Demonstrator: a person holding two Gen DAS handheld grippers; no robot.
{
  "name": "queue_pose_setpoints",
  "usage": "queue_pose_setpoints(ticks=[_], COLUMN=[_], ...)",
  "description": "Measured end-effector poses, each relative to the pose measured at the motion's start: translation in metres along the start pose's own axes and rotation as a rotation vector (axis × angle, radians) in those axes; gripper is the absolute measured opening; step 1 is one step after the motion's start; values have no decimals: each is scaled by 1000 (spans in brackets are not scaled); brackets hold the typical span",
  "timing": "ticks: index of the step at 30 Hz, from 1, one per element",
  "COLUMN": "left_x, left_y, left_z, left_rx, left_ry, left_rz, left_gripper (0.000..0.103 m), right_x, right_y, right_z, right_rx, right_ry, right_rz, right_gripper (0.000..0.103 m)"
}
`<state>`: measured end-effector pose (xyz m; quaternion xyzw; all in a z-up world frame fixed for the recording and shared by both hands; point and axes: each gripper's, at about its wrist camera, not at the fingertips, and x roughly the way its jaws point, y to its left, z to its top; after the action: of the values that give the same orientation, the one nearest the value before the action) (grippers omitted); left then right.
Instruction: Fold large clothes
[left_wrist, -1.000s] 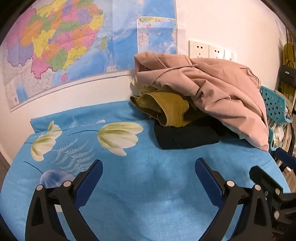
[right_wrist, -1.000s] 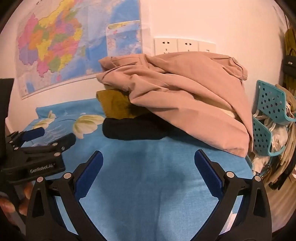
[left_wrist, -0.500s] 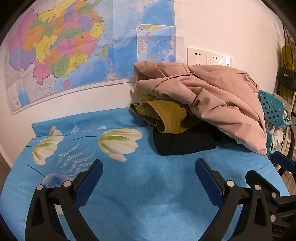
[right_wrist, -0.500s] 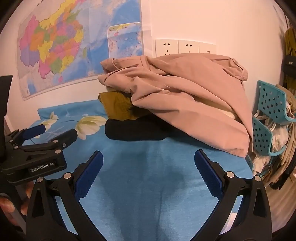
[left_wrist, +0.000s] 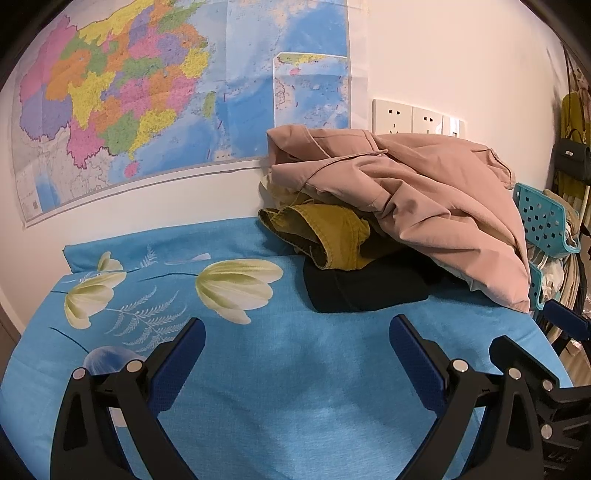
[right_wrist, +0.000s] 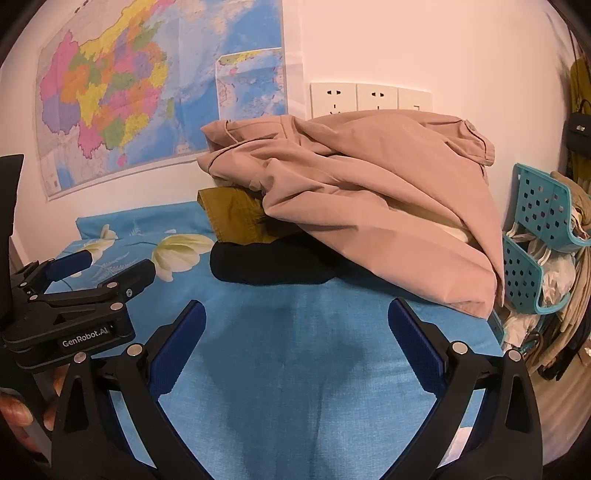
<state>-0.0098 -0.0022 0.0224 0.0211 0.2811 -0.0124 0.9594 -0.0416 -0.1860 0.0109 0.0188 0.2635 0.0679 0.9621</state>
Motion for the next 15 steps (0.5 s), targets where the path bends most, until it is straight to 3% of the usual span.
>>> queue_pose_setpoints(ticks=[15], left_x=[-1], left_y=[-1], left_z=[1], left_rx=[-5], left_ry=[-8], left_rz=[-5], left_gripper=[96], right_x=[-1], right_y=[-1], right_z=[1], right_rx=[2], right_ry=[1], right_rz=[-8], right_gripper=[98])
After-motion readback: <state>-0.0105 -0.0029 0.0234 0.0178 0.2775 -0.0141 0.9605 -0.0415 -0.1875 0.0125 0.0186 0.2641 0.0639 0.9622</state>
